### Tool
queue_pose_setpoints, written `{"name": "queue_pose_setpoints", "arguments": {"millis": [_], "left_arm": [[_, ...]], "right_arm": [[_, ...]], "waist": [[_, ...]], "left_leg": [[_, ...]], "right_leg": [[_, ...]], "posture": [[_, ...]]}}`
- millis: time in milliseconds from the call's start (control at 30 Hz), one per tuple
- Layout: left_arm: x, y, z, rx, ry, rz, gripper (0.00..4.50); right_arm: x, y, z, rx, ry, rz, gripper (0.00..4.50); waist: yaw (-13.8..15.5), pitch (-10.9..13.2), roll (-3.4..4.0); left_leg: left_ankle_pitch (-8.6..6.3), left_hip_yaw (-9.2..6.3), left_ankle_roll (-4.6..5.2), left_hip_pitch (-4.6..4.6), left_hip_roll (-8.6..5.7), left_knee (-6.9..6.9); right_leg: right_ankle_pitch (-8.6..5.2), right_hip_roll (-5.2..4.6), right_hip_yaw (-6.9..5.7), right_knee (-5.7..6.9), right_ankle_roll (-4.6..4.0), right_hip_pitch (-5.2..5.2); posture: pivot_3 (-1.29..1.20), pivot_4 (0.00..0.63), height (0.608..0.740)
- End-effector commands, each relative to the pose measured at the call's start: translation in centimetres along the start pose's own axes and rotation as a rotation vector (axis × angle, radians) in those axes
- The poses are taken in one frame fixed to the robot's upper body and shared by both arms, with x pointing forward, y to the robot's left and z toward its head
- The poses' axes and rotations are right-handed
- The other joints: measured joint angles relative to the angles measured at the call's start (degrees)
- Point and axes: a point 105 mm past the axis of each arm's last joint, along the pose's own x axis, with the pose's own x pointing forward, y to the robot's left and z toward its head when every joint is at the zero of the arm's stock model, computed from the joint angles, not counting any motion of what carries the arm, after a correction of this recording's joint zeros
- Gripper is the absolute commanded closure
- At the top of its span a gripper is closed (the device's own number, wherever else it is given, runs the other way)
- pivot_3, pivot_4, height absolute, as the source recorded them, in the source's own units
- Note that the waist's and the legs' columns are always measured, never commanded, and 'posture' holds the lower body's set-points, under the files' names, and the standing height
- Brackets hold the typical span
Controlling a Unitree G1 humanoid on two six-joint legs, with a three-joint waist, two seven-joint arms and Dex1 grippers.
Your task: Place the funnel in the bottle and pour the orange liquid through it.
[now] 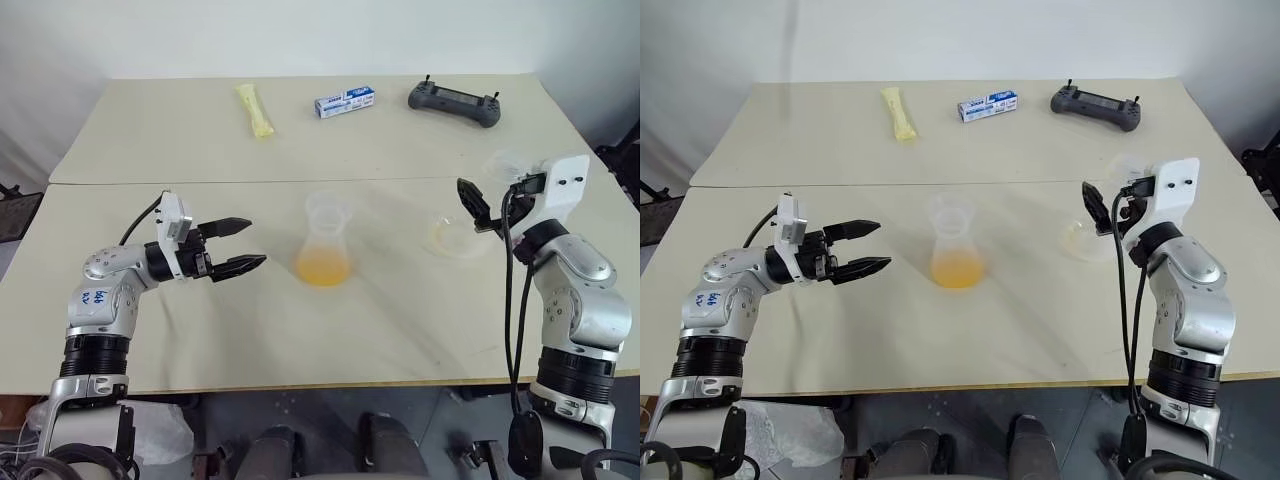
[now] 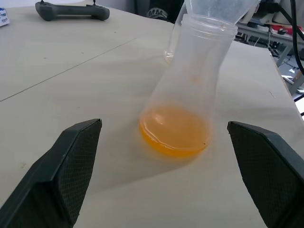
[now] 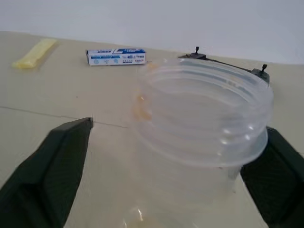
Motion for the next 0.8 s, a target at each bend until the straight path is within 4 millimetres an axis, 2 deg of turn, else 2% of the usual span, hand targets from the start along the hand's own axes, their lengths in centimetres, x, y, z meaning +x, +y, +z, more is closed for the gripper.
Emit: {"name": "queue_pose_setpoints", "arguments": {"millis": [33,200,300,367,467,567,667,733,800], "left_arm": [[-0.2,0.1,1.2,0.033,-0.016,-0.010,0.00],[-0.3,0.4,1.4,0.043,-0.010,-0.008,0.00],[-0.2,0.6,1.5,0.052,-0.015,-0.003,0.00],[-0.2,0.7,1.7,0.067,-0.021,-0.003,0.00],[-0.8,0.8,1.8,0.071,-0.009,-0.015,0.00],[-1.6,0.6,1.5,0.066,0.022,-0.039,0.00],[-2.5,0.6,1.2,0.058,0.043,-0.048,0.00],[-3.2,0.4,1.0,0.063,0.042,-0.062,0.00],[-4.0,0.0,0.3,0.051,0.070,-0.088,0.00]], "right_arm": [[-0.9,0.0,3.6,-0.070,-0.120,0.008,0.02],[-1.5,-0.1,6.4,-0.127,-0.196,0.022,0.02],[-1.8,0.6,8.2,-0.143,-0.238,0.078,0.02],[-2.2,1.7,9.1,-0.150,-0.254,0.153,0.02],[-4.5,5.2,9.5,-0.166,-0.244,0.398,0.02],[-7.2,7.3,7.5,-0.195,-0.134,0.588,0.02],[-10.3,8.3,3.5,-0.241,0.066,0.746,0.02],[-12.0,8.4,1.4,-0.226,0.163,0.804,0.02],[-12.6,7.7,0.3,-0.192,0.175,0.795,0.02]], "waist": [[0.0,0.0,0.00],[0.0,0.0,0.00],[0.1,0.0,0.00],[0.0,0.0,0.00],[0.2,0.0,0.00],[0.5,0.0,-0.02],[1.6,0.0,-0.07],[2.1,0.0,-0.11],[2.2,0.1,-0.14]], "left_leg": [[0.00,0.00,0.00,0.00,0.00,0.00],[0.00,0.00,0.00,0.00,0.00,0.00],[0.00,0.02,0.00,0.00,0.00,0.00],[0.00,0.02,0.00,-0.01,0.00,0.00],[0.00,0.00,0.00,-0.01,0.02,-0.02],[-0.01,-0.05,0.01,-0.05,0.03,-0.03],[-0.03,0.02,0.07,-0.03,0.01,0.01],[-0.04,0.06,0.11,-0.02,-0.01,0.04],[-0.04,0.14,0.12,0.00,0.00,0.08]], "right_leg": [[0.00,0.00,0.00,0.00,0.00,0.00],[0.00,0.00,0.00,-0.01,0.00,0.00],[0.00,0.00,0.00,-0.02,0.00,0.00],[0.00,0.00,0.00,-0.02,0.00,0.00],[0.00,0.01,-0.02,-0.03,0.00,0.00],[0.00,0.01,-0.09,-0.10,0.00,0.04],[0.00,-0.01,-0.07,-0.17,0.00,0.13],[0.00,-0.03,-0.04,-0.23,0.01,0.20],[0.01,-0.02,-0.03,-0.29,0.01,0.24]], "posture": [[0.00,0.150,0.740],[0.00,0.150,0.740],[0.00,0.150,0.740],[0.00,0.150,0.740],[0.00,0.150,0.740],[0.00,0.150,0.740],[0.00,0.150,0.740],[0.00,0.150,0.740],[0.00,0.150,0.740]]}}
